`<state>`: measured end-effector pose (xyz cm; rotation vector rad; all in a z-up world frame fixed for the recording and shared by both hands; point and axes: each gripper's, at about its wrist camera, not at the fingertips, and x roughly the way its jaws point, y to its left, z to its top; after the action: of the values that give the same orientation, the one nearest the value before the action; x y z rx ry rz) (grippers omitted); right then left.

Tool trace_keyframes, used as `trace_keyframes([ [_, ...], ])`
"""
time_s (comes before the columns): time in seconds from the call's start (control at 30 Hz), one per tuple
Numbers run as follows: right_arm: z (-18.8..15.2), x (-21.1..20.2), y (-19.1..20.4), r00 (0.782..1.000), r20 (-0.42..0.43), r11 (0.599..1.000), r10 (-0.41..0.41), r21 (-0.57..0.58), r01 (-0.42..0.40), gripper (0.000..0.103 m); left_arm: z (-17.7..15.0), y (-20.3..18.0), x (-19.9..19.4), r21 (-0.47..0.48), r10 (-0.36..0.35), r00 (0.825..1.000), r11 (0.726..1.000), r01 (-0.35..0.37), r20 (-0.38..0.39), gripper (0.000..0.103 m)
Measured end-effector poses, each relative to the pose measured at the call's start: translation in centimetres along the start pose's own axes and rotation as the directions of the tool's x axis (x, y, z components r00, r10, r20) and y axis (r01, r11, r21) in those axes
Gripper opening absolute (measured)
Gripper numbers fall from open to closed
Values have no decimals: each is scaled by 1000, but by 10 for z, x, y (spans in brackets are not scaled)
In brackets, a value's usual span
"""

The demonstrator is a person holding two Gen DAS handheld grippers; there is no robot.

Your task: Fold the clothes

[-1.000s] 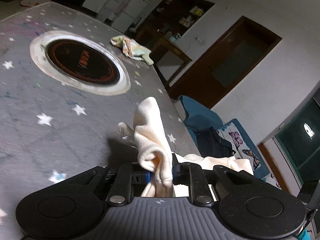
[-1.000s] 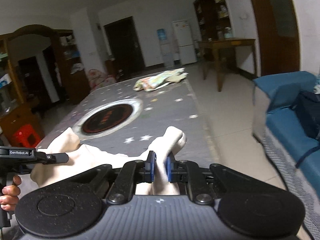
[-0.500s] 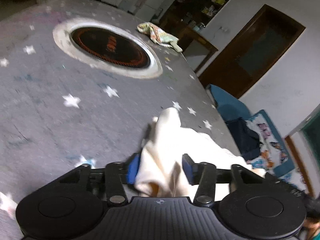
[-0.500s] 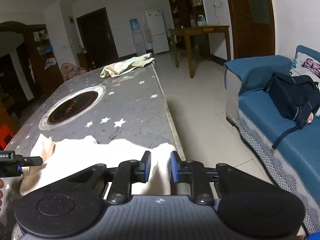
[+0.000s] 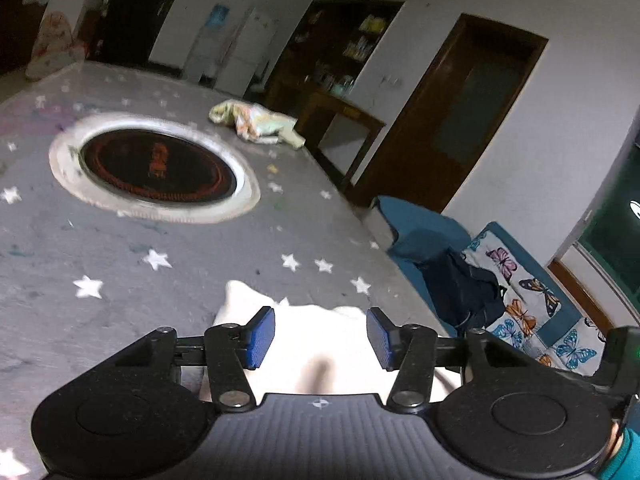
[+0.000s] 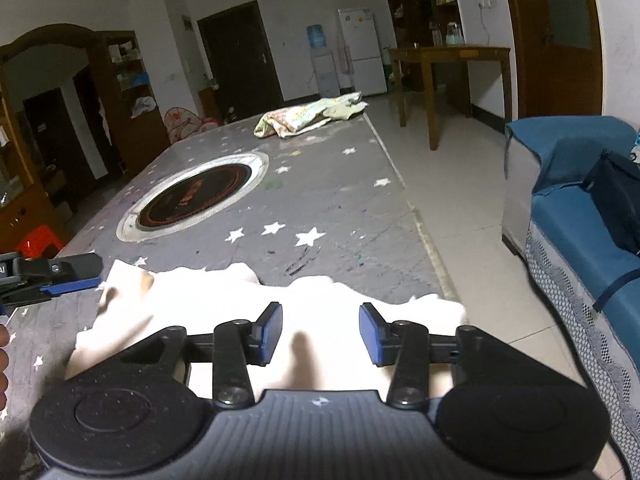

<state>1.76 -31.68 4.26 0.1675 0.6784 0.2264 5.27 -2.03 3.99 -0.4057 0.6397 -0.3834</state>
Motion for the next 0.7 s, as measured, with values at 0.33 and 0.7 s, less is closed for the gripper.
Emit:
trace_keyframes([
  [0.33,-11,16,-3,999,-32,1000,6,10,-6,44,0,31,32,-75,79,994,994,-84,-70,55],
  [0.7,-7,14,3,1000,-29,1000,8,3,-8,53,6,30,33,-110,61,994,991,-71,-95,68],
])
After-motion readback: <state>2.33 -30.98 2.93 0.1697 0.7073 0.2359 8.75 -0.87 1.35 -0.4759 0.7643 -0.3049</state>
